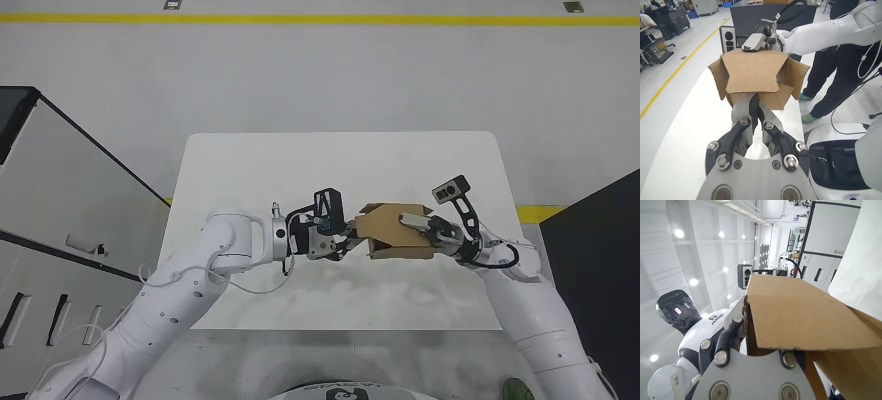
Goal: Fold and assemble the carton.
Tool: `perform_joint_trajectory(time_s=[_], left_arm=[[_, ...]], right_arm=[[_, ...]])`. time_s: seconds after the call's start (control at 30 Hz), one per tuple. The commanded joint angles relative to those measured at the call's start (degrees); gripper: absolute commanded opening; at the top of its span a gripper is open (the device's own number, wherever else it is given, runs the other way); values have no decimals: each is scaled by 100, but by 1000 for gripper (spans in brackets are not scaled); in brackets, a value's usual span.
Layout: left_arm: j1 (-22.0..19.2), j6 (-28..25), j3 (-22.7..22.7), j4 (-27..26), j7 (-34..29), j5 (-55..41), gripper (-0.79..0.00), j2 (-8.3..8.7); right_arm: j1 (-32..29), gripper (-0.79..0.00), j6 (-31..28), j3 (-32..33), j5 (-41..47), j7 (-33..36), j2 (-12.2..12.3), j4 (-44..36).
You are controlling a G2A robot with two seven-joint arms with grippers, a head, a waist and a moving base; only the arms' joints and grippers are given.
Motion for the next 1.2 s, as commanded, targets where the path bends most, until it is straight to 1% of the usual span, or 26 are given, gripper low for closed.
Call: perform_joint_trajectory(time_s=[0.0,0.33,0.77,1.17], left_arm=[[-2,-2,-1,3,2,1,-785,-1],[1,0,-18,4,10,14,-785,-4],[107,28,-153,-202,-1,34,-785,25],[208,9,-198,-333,20,52,-785,41]], right_arm=[[1,-785,-18,-35,-17,-69,-9,-21],[41,-785,-17,-179,-131,-161,-39,-63],[-67,-785,-111,104,-51,-169,-6,-62],[-189,-785,-104,192,5,-162,0,-167]])
